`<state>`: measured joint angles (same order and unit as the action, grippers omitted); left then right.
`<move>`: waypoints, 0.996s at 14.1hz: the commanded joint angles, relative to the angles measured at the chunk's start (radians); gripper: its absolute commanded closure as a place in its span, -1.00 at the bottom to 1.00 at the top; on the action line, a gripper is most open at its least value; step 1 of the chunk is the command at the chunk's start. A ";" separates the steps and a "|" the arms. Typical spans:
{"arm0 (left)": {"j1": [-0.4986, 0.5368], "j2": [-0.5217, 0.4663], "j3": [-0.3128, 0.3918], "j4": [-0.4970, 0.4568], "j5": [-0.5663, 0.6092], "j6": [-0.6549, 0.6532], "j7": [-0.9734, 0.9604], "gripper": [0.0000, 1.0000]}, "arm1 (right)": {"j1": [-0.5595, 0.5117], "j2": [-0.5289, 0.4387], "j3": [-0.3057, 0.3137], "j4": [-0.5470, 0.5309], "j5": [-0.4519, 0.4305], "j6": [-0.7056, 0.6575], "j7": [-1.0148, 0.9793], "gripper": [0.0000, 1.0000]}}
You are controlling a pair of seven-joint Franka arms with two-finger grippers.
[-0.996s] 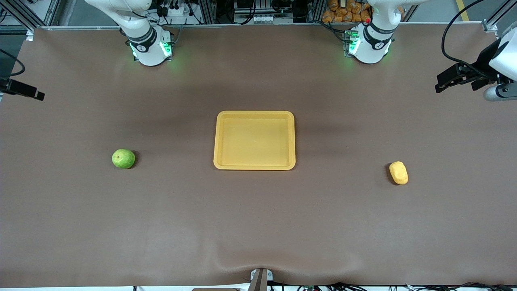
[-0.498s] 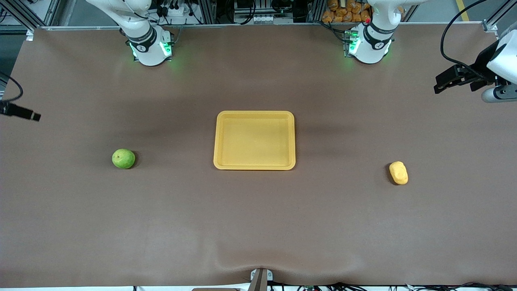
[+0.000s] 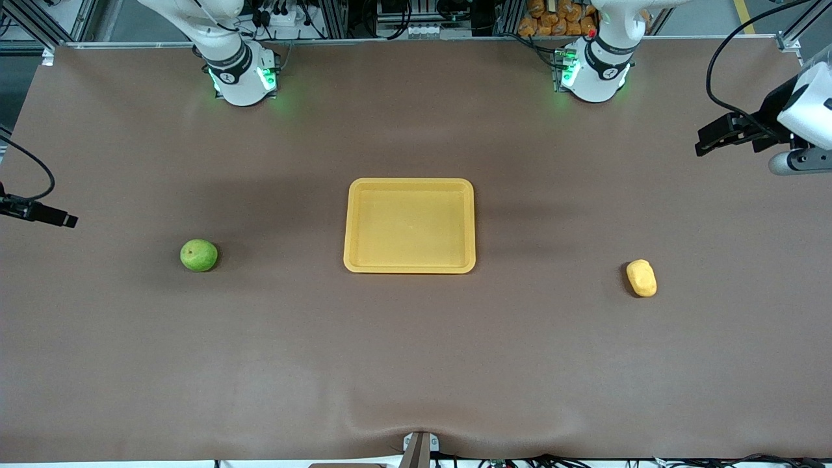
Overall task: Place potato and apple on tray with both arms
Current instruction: 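Move the right gripper to the green apple while the left gripper approaches the potato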
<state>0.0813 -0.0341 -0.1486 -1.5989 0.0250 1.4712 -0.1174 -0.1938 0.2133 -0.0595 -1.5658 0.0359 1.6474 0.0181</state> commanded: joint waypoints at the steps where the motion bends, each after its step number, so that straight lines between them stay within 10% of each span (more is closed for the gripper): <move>1: 0.011 0.022 0.000 0.008 -0.017 -0.002 0.022 -1.00 | -0.001 0.030 0.007 0.021 -0.002 0.009 0.000 -1.00; 14: 0.009 0.111 0.006 -0.087 0.003 0.182 0.022 -1.00 | 0.135 0.268 0.014 0.006 0.010 0.149 -0.001 -1.00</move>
<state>0.0839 0.0892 -0.1443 -1.6445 0.0251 1.6115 -0.1174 -0.0699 0.4434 -0.0454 -1.5730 0.0388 1.7931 0.0166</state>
